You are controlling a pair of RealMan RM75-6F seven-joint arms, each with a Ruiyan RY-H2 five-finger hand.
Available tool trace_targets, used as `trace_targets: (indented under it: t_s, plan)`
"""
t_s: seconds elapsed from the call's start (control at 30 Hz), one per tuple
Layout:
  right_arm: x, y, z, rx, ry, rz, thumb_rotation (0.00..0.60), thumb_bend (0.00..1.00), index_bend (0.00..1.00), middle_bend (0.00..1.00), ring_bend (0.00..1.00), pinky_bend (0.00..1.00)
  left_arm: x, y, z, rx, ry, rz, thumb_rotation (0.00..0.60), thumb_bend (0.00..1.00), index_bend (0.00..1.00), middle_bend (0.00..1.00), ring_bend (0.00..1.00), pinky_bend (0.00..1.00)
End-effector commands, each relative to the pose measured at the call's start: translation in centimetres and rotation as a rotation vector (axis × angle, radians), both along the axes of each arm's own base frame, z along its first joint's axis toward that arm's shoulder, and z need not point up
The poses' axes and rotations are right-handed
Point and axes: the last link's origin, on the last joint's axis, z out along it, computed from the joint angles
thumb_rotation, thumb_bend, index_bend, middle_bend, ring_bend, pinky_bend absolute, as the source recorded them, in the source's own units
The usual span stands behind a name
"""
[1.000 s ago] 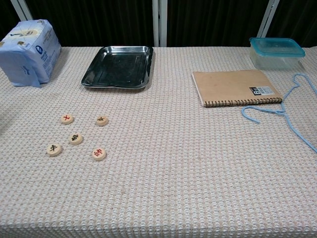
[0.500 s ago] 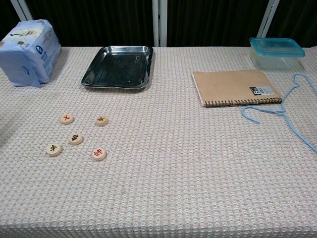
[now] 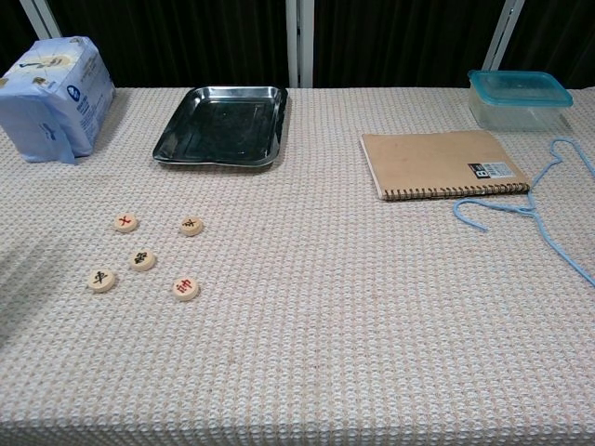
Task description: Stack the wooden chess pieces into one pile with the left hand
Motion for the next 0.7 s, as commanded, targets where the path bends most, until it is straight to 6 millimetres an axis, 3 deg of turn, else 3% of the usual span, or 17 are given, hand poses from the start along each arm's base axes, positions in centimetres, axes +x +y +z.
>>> trace_targets:
  t_s: [0.03,0.27,0.7]
  plan:
    - [0.1,0.2,0.0,0.000,-0.003,0.003,0.600,0.07,0.00,0.00,0.00,0.00,1.8,0.5,-1.8,-0.040,0.000,-0.058,0.600,0.17,0.25,0.13,0.00,0.00]
    - [0.0,0.7,0.4,-0.011,-0.015,0.006,0.600,0.07,0.00,0.00,0.00,0.00,3.6,1.7,-4.0,-0.056,0.008,-0.090,0.600,0.17,0.28,0.14,0.00,0.00]
    - [0.0,1.0,0.8,-0.013,-0.024,0.004,0.600,0.07,0.00,0.00,0.00,0.00,4.5,5.0,-7.6,-0.117,0.022,-0.038,0.600,0.19,0.31,0.15,0.00,0.00]
